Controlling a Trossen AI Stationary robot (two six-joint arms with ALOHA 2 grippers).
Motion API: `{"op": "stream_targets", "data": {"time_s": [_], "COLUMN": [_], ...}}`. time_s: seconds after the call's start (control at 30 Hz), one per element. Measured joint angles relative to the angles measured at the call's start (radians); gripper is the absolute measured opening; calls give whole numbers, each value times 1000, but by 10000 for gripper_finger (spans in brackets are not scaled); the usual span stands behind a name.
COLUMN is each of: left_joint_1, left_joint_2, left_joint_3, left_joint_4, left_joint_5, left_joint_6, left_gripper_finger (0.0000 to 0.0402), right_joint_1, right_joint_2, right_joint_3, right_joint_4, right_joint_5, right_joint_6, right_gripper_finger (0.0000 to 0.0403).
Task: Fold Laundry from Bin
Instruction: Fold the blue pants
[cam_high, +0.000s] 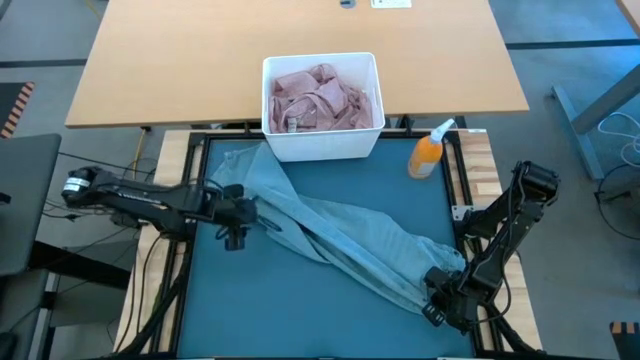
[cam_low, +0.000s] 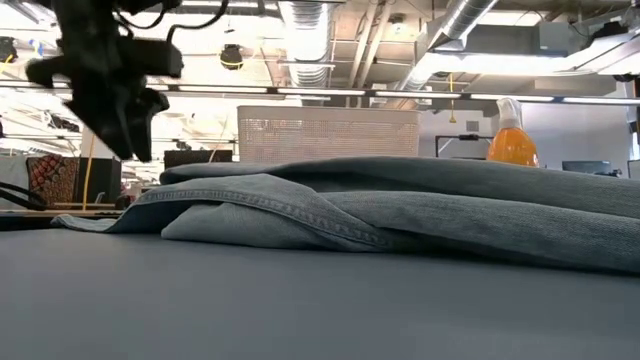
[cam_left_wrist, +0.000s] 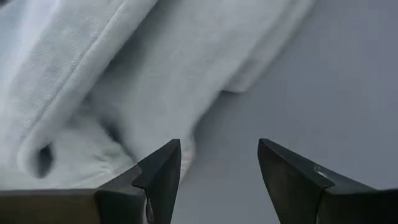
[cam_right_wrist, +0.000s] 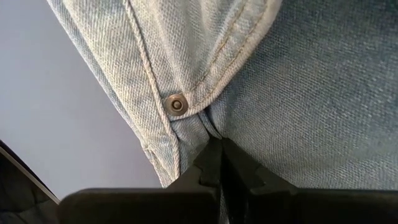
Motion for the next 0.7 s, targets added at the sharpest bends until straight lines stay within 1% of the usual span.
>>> {"op": "stream_targets", "data": {"time_s": [0.07,0.13,0.3,0.47,0.5,0.57,0.63,0.7], "left_joint_1": [-14,-18,-18,-17,-16,-15,-15,-15], "left_joint_2": [23,49,123,228,252,298,332,356], "left_joint_3": [-34,-52,-71,-100,-96,-68,-27,23], "left_joint_4": [49,79,120,248,253,213,128,8], "left_joint_5": [-71,-103,-111,-112,-110,-107,-107,-107], "left_joint_6": [13,26,40,88,97,102,103,107], "left_gripper_finger": [203,203,203,199,192,165,118,58], "right_joint_1": [0,0,0,0,0,0,-1,-1], "right_joint_2": [0,0,0,0,0,0,0,0], "right_joint_3": [0,0,0,0,0,0,0,0], "right_joint_4": [0,0,10,9,10,14,21,24], "right_joint_5": [0,0,-1,0,0,0,-1,-1], "right_joint_6": [-2,-2,-3,-5,-5,-1,3,3], "right_gripper_finger": [28,28,28,28,28,28,28,28]}}
